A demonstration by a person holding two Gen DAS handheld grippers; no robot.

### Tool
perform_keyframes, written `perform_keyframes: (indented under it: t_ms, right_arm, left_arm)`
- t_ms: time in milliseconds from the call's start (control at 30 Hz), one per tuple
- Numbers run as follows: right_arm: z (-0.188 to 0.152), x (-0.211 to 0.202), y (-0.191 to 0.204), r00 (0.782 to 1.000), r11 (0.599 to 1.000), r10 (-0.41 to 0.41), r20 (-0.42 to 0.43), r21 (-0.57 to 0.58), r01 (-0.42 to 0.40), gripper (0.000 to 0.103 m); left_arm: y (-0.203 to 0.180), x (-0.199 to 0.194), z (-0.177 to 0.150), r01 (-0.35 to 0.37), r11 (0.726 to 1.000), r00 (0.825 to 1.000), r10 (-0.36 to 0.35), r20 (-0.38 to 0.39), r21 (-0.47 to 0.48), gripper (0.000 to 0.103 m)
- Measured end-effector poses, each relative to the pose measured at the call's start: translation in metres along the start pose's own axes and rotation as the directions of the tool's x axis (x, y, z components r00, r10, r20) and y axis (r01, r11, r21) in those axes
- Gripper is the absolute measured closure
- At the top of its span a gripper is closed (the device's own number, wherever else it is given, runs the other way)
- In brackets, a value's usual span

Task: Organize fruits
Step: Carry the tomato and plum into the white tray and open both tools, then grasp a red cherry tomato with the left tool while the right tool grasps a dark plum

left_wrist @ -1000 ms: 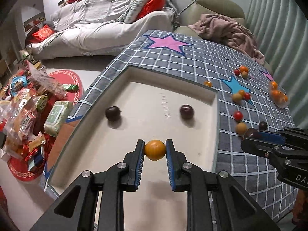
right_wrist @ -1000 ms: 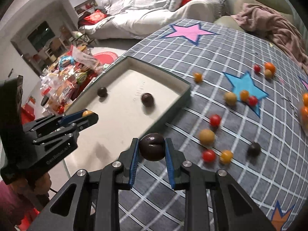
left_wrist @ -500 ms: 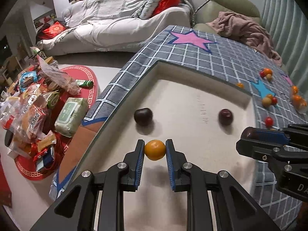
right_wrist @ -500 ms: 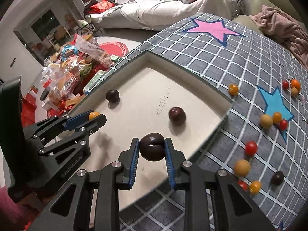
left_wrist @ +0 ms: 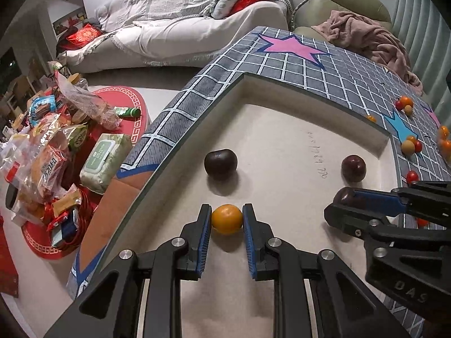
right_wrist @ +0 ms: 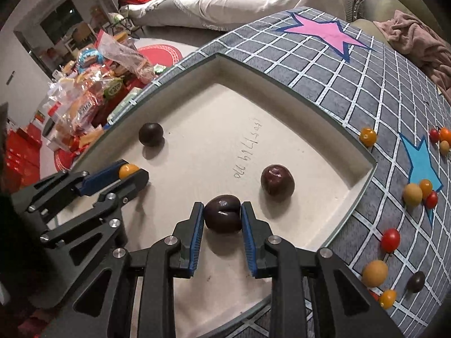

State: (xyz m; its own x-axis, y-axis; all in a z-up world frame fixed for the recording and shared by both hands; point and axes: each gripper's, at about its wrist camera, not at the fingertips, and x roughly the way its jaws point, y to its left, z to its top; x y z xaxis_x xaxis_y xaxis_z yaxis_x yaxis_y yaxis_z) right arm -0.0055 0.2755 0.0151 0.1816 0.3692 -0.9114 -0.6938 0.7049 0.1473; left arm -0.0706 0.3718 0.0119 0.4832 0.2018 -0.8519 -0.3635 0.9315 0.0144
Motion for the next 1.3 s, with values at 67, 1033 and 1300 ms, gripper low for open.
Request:
perform_keyframes:
  t_ms: [67,1033,1300]
  right_arm:
    - [0.0,0.0,-0.001,1.0,1.0,-0.001,0.004,0.001,0.001,0.074]
    - [-0.054,-0.09,-0.052,0.984,0.986,-0.004,0.179,0.166,-0.027,0.0]
    - [-0.121,-0.103,-0.118,0.982,0.943,-0.126,0.141,0.325,0.074,0.0]
  left_arm:
    - [-0.001,0.001,-0.001,0.0,1.0,1.0,0.0,-0.009,0.006,0.079]
    - [-0.026,-0.044,-0.025,0.015,0.999,1.0,-0.016,0.021,0.04,0.024]
    - [-0.075,-0.076,-0.037,0.077,0.986,0.994,-0.087,0.063,0.149,0.024]
